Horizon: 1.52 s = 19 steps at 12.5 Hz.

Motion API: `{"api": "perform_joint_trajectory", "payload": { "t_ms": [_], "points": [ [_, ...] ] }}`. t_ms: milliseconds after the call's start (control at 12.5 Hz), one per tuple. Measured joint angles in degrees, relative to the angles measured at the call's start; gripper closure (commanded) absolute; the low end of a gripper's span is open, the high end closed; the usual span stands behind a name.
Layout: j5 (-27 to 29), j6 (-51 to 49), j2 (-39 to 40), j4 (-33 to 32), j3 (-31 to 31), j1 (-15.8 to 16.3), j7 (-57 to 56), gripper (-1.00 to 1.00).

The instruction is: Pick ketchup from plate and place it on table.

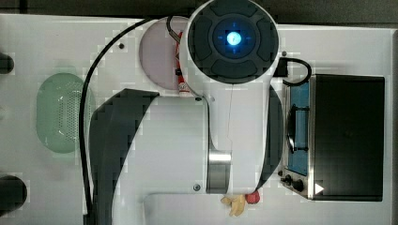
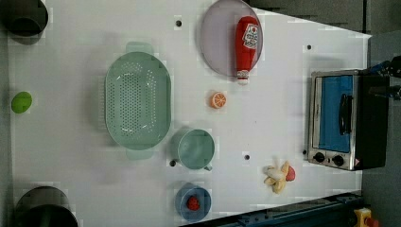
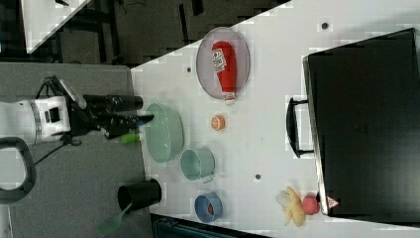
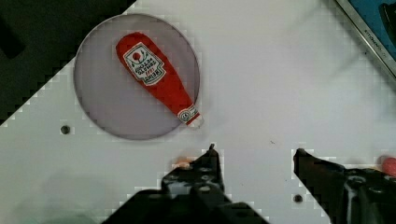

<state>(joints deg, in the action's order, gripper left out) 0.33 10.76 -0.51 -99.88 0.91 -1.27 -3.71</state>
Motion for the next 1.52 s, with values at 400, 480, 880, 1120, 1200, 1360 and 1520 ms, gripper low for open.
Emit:
{"api": "perform_joint_trajectory", "payload": {
  "t_ms": [400,480,880,1120,1200,1360,1520],
  "points": [
    [0.1,-7.8,-7.4,-4.9,2.9,-4.0,0.0,-1.00],
    [0.2,-6.8,-7.0,-3.9,3.1,-4.2,0.0,-1.00],
    [0.7,-0.2,1.6,-2.5,4.3,-4.4,-2.2,-1.00],
    [0.4,5.4,10.5,-2.9,5.1,-4.3,-7.7,-1.00],
    [0.4,7.2,13.7,-2.9,5.3,-4.3,-10.1,-1.00],
    [0.3,11.4,18.8,-3.4,5.9,-4.3,-15.8,-1.00],
    [0.6,13.2,21.8,-4.5,5.9,-4.0,-21.1,-1.00]
  ]
}}
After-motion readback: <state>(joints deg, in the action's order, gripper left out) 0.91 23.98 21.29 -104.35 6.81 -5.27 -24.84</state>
